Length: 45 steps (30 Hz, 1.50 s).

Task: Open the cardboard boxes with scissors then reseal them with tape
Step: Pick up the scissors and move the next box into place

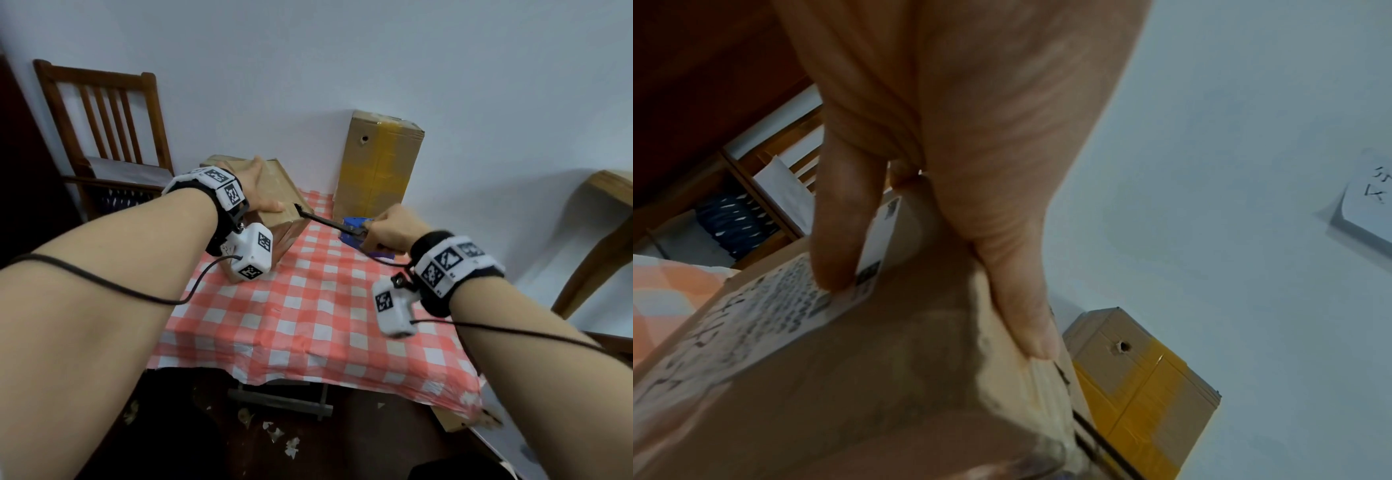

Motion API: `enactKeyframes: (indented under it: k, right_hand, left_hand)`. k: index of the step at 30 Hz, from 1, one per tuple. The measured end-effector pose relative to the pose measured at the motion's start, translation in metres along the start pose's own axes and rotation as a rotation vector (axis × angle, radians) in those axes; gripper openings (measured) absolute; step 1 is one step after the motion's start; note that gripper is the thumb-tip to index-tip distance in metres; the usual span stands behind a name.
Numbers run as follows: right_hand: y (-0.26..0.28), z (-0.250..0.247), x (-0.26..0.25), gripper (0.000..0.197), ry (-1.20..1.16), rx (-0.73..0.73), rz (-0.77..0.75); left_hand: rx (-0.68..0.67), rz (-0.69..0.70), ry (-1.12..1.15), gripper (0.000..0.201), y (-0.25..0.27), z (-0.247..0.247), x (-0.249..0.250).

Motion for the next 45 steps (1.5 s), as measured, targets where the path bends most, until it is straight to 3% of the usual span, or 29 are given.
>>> enactKeyframes:
  k: [3,9,12,15,19,25,30,32,35,37,40,45]
  right_hand:
    - [0.007,-0.028,-0.027,0.026,0.191,-0.024,-0.010]
    - [0.026,-0.029,-0.057,0.028,0.403,-0.062,-0.077]
    - [0.027,-0.018,-0.049,0.027,0.296,-0.072,-0.068]
    - [0.023,-0.002,-0.036,0.023,0.028,-0.095,-0.031]
    - [0.019,0.023,-0.017,0.018,-0.089,-0.058,-0.062]
    - [0.020,0.052,0.002,0.020,-0.019,-0.006,-0.155]
    - [0.021,0.008,-0.011,0.025,0.034,0.033,-0.105]
    - [0.025,-0.016,-0.026,0.035,0.137,0.029,-0.104]
    - [0.030,-0.037,-0.048,0.034,0.311,0.001,-0.111]
    - [0.028,-0.043,-0.058,0.032,0.398,0.010,-0.113]
    - [0.025,-0.044,-0.061,0.031,0.444,0.033,-0.119]
    - [0.025,-0.036,-0.055,0.032,0.507,-0.036,-0.114]
  left_hand:
    - [0.045,0.021,-0.033,0.104,0.008,-0.003,0.009]
    - [0.060,-0.056,-0.063,0.109,0.006,0.000,0.026]
    - [0.053,-0.064,-0.025,0.118,-0.002,0.000,0.032]
    - [0.051,-0.076,-0.030,0.130,-0.012,0.003,0.034]
    - [0.081,-0.093,0.017,0.099,0.009,-0.005,0.035]
    - [0.078,-0.109,0.039,0.098,0.004,-0.002,0.020]
    - [0.089,-0.055,0.060,0.087,0.004,-0.007,0.022]
    - [0.065,-0.066,0.087,0.100,-0.006,-0.002,0.023]
    - [0.051,-0.044,0.100,0.121,-0.036,0.014,0.021]
    - [0.054,-0.054,0.067,0.123,-0.011,0.006,0.024]
    - [0.037,-0.036,0.058,0.104,0.015,0.000,0.026]
    - [0.030,-0.024,0.071,0.110,0.013,0.005,0.024]
Point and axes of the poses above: each hand's wrist, its own y-axis away from the middle knuckle, its own z-axis out of the palm, x = y × z, the point moved 2 cm from there along -y, towards the middle knuckle, and after that the axes turned 3 degrees about y, right-handed, at the moved point
